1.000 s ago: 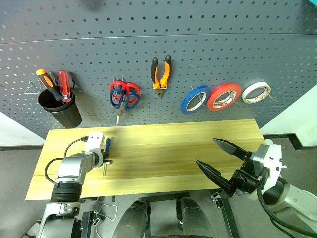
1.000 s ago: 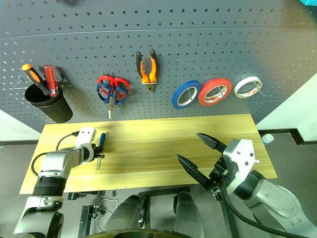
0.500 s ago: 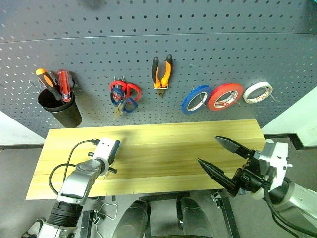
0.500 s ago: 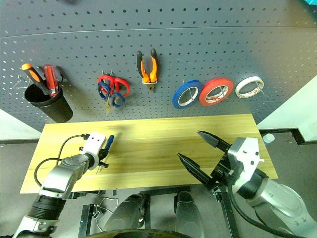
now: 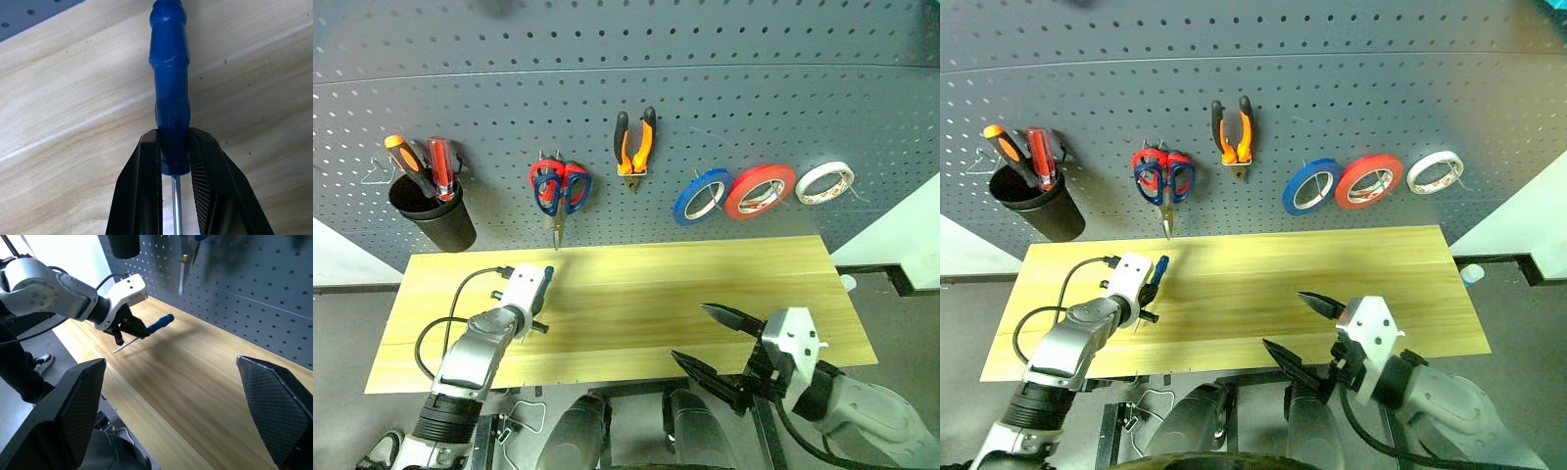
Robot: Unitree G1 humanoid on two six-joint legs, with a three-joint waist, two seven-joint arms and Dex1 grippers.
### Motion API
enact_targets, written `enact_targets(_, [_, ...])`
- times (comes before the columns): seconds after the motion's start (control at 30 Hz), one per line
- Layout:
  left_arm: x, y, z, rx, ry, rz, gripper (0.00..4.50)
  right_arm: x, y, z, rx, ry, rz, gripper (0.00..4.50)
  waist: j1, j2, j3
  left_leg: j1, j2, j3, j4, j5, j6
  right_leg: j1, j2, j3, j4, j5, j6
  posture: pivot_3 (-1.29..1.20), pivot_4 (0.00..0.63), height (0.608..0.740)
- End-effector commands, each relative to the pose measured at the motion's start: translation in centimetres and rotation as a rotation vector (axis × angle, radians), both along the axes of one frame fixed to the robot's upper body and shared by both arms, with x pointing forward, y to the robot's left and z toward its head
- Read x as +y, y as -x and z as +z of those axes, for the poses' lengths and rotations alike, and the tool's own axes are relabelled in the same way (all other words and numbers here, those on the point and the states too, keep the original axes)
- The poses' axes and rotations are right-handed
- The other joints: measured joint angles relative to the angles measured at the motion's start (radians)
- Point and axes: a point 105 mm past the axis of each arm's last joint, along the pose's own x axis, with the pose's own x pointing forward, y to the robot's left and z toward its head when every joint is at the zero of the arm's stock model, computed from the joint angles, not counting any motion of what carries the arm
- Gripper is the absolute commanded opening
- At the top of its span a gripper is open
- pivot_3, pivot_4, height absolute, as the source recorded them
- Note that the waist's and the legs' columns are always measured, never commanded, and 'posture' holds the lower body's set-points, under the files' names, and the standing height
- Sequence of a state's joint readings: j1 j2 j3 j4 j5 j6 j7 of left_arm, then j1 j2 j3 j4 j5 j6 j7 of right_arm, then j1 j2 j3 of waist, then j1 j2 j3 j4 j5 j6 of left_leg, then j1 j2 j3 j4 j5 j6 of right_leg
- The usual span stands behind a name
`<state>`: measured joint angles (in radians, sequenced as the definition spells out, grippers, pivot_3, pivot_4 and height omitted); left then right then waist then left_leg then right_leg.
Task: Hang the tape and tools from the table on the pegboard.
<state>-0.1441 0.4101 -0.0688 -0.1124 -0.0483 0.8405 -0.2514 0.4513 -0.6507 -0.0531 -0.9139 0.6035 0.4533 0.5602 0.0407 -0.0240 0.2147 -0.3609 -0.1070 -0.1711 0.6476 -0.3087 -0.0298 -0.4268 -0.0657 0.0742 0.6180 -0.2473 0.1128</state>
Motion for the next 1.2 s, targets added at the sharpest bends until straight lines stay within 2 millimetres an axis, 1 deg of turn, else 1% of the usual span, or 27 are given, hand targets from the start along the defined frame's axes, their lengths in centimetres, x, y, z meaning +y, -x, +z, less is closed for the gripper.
enact_targets(0.03, [-0.1, -0.5, 1.0, -0.047, -0.013, -0.007, 0.42, 0.1, 0.1, 0.5, -0.026, -0.008, 0.006, 4.50, -0.001, 0.000, 0.000, 0.000, 0.000, 0.000, 0.000, 0.000, 0.000, 0.000, 0.000, 0.000, 0.000, 0.000, 0.000, -0.02, 0.204, 0.739])
enact_targets(0.13, [-0.2, -0.4, 1.1, -0.059, -0.022, -0.022, 0.42, -0.4, 0.2, 0.7, -0.032, 0.000, 0.004, 4.50, -0.001, 0.000, 0.000, 0.000, 0.000, 0.000, 0.000, 0.000, 0.000, 0.000, 0.000, 0.000, -0.001, 0.000, 0.000, -0.02, 0.202, 0.739])
enact_targets(0.27, [-1.1, -0.3, 1.6, -0.110, -0.042, -0.097, 0.42, -0.6, 0.1, 0.8, -0.036, 0.006, 0.002, 4.50, -0.001, 0.000, 0.000, 0.000, 0.000, 0.000, 0.000, 0.000, 0.000, 0.000, 0.000, 0.000, 0.000, 0.000, 0.000, -0.02, 0.199, 0.739])
enact_targets(0.37, [-1.8, 0.2, 1.8, -0.145, -0.066, -0.166, 0.42, -0.9, 0.1, 0.9, -0.040, 0.010, -0.001, 4.50, -0.002, 0.000, 0.000, 0.000, 0.000, 0.000, 0.000, 0.000, 0.000, 0.000, 0.000, 0.000, 0.000, 0.000, 0.000, -0.02, 0.198, 0.739])
enact_targets(0.6, [-1.4, 0.9, 2.1, -0.235, -0.124, -0.206, 0.42, -1.2, 0.0, 1.1, -0.047, 0.015, -0.002, 4.50, -0.001, 0.000, 0.000, 0.000, 0.000, 0.000, 0.000, -0.001, 0.001, 0.000, 0.000, 0.000, 0.000, 0.000, 0.000, -0.02, 0.198, 0.739])
enact_targets(0.67, [-1.2, 1.1, 2.8, -0.326, -0.146, -0.215, 0.42, -1.3, 0.0, 1.1, -0.049, 0.018, -0.005, 4.50, -0.002, 0.000, 0.000, 0.000, 0.000, 0.000, 0.000, -0.001, 0.001, 0.000, 0.000, 0.000, 0.000, 0.000, 0.000, -0.01, 0.198, 0.739])
enact_targets(0.77, [-0.5, 1.6, 4.4, -0.543, -0.180, -0.200, 0.42, -1.5, -0.1, 1.1, -0.051, 0.020, -0.009, 4.50, 0.000, 0.000, 0.000, 0.000, 0.000, 0.001, 0.000, -0.001, 0.001, 0.000, 0.000, 0.001, 0.000, 0.000, 0.000, -0.01, 0.197, 0.739])
enact_targets(0.93, [-0.7, 3.3, 6.2, -0.813, -0.224, -0.231, 0.42, -1.6, -0.2, 1.1, -0.053, 0.022, -0.009, 4.50, 0.002, 0.000, -0.001, 0.000, 0.000, 0.001, 0.000, -0.001, 0.001, 0.000, 0.000, 0.001, 0.000, 0.000, 0.000, -0.01, 0.193, 0.739])
enact_targets(1.1, [-0.1, 3.7, 8.0, -0.983, -0.254, -0.185, 0.42, -1.5, -0.3, 1.5, -0.068, 0.010, 0.005, 4.50, 0.001, 0.000, -0.001, 0.001, 0.000, 0.001, 0.001, -0.001, 0.001, 0.001, 0.000, 0.001, 0.000, 0.000, 0.000, -0.01, 0.189, 0.739])
enact_targets(1.2, [-0.4, 3.7, 9.4, -1.069, -0.262, -0.192, 0.42, -1.6, -0.4, 1.6, -0.072, 0.011, 0.007, 4.50, 0.000, 0.000, -0.002, 0.001, 0.000, 0.001, 0.001, -0.001, 0.001, 0.001, 0.000, 0.001, 0.001, 0.000, 0.000, -0.01, 0.188, 0.739])
